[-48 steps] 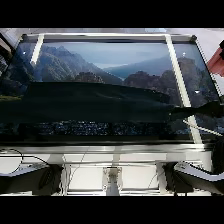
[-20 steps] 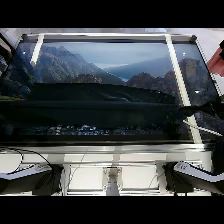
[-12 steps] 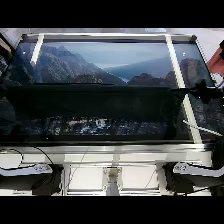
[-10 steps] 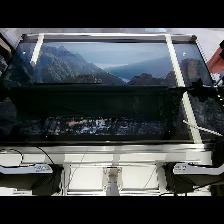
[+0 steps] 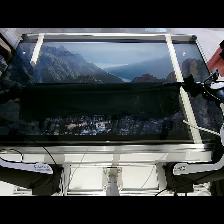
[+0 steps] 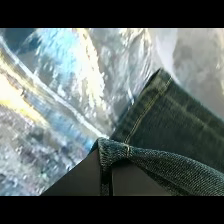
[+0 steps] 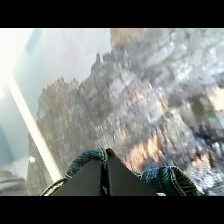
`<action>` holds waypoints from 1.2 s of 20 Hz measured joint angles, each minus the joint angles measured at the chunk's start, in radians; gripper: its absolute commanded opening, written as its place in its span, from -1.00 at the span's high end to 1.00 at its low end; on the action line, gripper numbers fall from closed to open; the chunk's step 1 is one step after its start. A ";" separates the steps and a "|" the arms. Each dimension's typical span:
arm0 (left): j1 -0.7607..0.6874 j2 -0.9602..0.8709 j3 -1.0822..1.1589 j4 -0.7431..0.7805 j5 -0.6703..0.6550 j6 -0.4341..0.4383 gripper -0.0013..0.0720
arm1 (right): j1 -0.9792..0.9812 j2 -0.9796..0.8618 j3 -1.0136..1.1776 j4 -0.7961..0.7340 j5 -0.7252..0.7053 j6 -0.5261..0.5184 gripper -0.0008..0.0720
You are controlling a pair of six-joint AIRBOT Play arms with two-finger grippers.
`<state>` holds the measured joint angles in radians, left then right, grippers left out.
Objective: Fold the clothes and pants, and hang the long-sleeved shirts on hangers.
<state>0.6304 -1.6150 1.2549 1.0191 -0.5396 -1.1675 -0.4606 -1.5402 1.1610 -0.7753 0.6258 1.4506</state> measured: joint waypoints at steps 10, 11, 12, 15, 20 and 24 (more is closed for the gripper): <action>-0.038 -0.036 0.002 -0.009 0.058 -0.002 0.14 | 0.006 -0.004 0.000 0.002 -0.051 0.006 -0.16; -0.040 -0.037 0.002 -0.011 0.056 -0.001 0.14 | 0.006 -0.004 0.000 0.002 -0.050 0.006 -0.16; -0.040 -0.037 0.002 -0.010 0.056 -0.001 0.14 | 0.006 -0.004 0.000 0.002 -0.046 0.006 -0.16; -0.039 -0.028 0.002 -0.010 0.027 0.000 0.14 | 0.006 -0.004 0.000 0.002 -0.025 0.005 -0.15; 0.019 0.015 0.002 -0.003 -0.122 0.042 0.14 | 0.006 0.002 0.021 -0.013 0.109 -0.021 -0.13; 0.125 0.034 0.002 0.001 -0.311 0.068 -0.52 | 0.006 0.006 0.076 -0.023 0.333 -0.082 -0.13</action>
<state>0.7555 -1.5810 1.2572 1.0199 -0.8501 -1.1000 -0.4545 -1.5345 1.2373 -0.7986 0.9585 1.3685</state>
